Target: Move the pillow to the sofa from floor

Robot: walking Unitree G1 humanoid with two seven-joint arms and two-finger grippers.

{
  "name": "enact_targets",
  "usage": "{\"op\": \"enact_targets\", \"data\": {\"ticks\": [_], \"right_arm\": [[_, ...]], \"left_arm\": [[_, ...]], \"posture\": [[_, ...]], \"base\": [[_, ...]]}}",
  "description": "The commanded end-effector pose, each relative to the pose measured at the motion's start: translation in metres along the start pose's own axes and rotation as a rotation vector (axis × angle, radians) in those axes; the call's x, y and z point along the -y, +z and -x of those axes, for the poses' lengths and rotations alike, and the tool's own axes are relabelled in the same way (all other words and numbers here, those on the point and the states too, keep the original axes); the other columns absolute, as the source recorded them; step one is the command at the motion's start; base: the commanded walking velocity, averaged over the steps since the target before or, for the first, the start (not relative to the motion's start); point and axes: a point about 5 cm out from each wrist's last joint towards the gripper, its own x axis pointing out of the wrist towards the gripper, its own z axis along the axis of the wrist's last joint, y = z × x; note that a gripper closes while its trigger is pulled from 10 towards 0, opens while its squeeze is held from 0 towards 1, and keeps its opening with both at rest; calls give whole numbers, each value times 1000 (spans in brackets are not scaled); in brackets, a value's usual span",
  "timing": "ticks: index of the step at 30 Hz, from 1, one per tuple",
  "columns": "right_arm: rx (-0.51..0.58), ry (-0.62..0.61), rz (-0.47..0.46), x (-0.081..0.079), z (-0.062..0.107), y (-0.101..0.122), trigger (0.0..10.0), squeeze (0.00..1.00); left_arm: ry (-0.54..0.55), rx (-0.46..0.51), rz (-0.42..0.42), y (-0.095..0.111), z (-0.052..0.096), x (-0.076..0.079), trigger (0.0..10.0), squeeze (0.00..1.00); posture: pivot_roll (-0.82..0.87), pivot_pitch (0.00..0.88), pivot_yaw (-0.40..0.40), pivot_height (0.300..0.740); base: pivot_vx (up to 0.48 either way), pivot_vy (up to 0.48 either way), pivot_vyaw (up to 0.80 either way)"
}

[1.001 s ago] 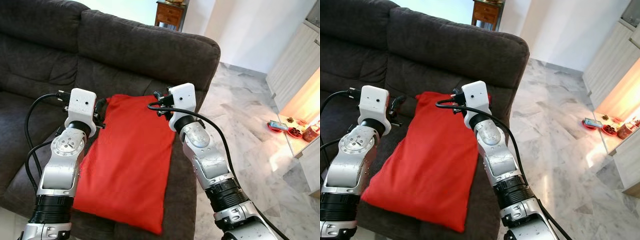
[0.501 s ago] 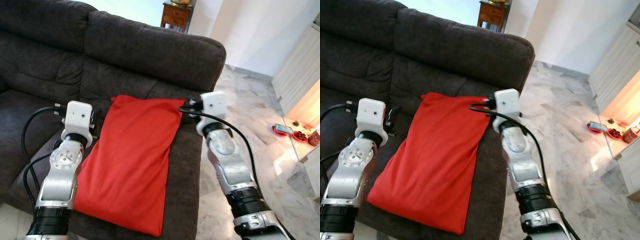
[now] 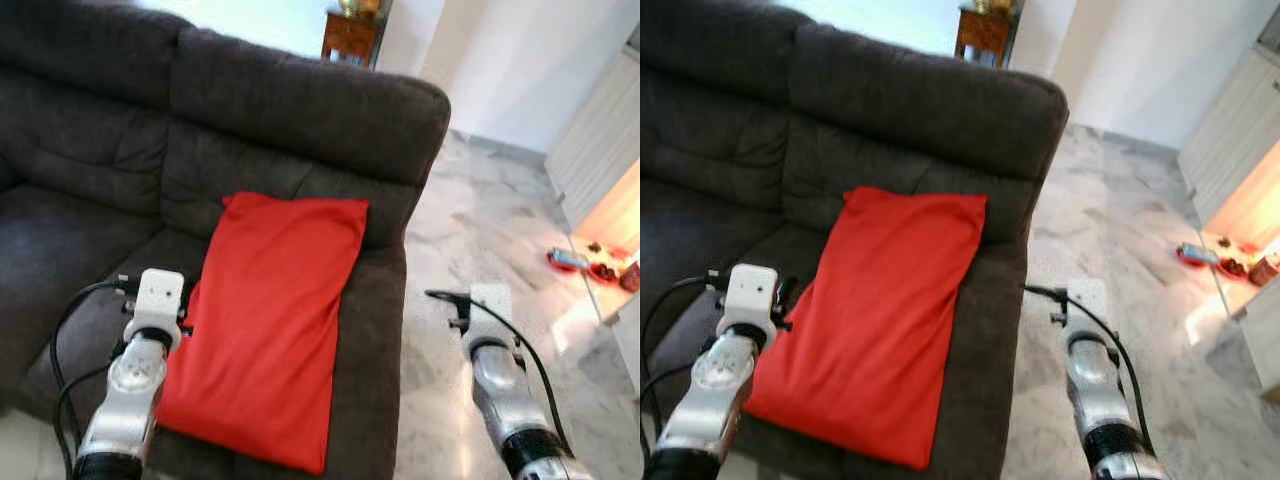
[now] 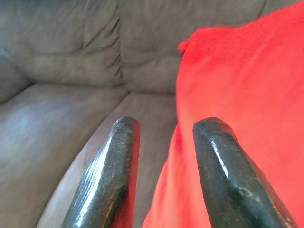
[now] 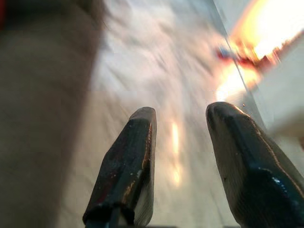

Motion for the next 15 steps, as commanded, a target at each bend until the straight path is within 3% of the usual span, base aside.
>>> {"op": "enact_targets", "data": {"ticks": [1, 4, 7, 15], "right_arm": [[-42, -86, -35, 21, -1, -9, 10000, 0], [-165, -214, -66, 52, 7, -40, 10000, 0], [-235, -262, -82, 66, 16, -63, 10000, 0], [-387, -232, 1, 58, 43, -112, 10000, 0]], "left_arm": [[-6, -4, -14, -4, 1, 3, 10000, 0], [-22, -25, -9, -11, 2, 6, 10000, 0], [-44, -52, -4, -21, 3, 11, 10000, 0], [-124, -179, 48, -52, 9, 31, 10000, 0]], "posture": [[154, 0, -173, 740], [150, 0, -166, 740], [132, 0, -140, 740], [70, 0, -68, 740]], "base": [[0, 0, 0], [0, 0, 0], [0, 0, 0], [0, 0, 0]]}}
